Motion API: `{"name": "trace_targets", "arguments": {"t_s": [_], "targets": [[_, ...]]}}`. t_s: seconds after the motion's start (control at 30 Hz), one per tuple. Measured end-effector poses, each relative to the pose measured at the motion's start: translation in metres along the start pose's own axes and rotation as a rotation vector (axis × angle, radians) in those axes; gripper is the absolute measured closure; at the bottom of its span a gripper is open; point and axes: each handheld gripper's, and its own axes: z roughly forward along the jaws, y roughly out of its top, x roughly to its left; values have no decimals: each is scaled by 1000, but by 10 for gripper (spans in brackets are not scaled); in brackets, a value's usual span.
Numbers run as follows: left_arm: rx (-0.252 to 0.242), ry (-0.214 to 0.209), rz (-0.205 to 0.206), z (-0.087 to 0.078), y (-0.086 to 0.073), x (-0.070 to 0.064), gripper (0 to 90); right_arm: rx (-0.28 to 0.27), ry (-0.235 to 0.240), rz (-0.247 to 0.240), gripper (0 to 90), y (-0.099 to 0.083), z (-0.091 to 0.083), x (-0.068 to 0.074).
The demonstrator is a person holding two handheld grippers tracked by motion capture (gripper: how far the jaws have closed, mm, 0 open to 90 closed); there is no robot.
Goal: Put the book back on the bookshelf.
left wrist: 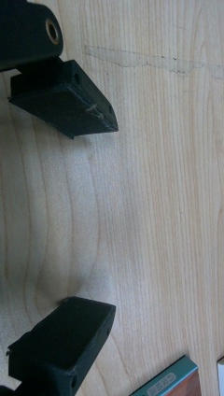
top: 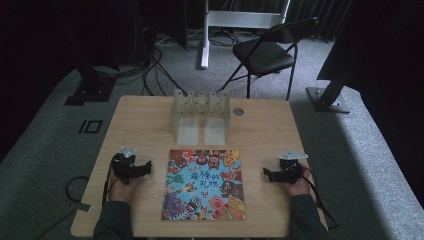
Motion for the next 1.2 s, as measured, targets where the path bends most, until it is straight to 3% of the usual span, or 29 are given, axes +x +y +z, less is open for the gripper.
{"name": "trace_targets", "arguments": {"t_s": [0.53, 1.0, 1.2], "targets": [[-3, 10, -12, 0, 0, 1, 138, 1, 5, -6, 125, 0, 0, 1], [-2, -4, 7, -1, -1, 2, 142, 1, 7, -9, 127, 0, 0, 1], [-12, -18, 21, -3, -1, 0, 224, -6, 8, -11, 211, 0, -4, 4]]}}
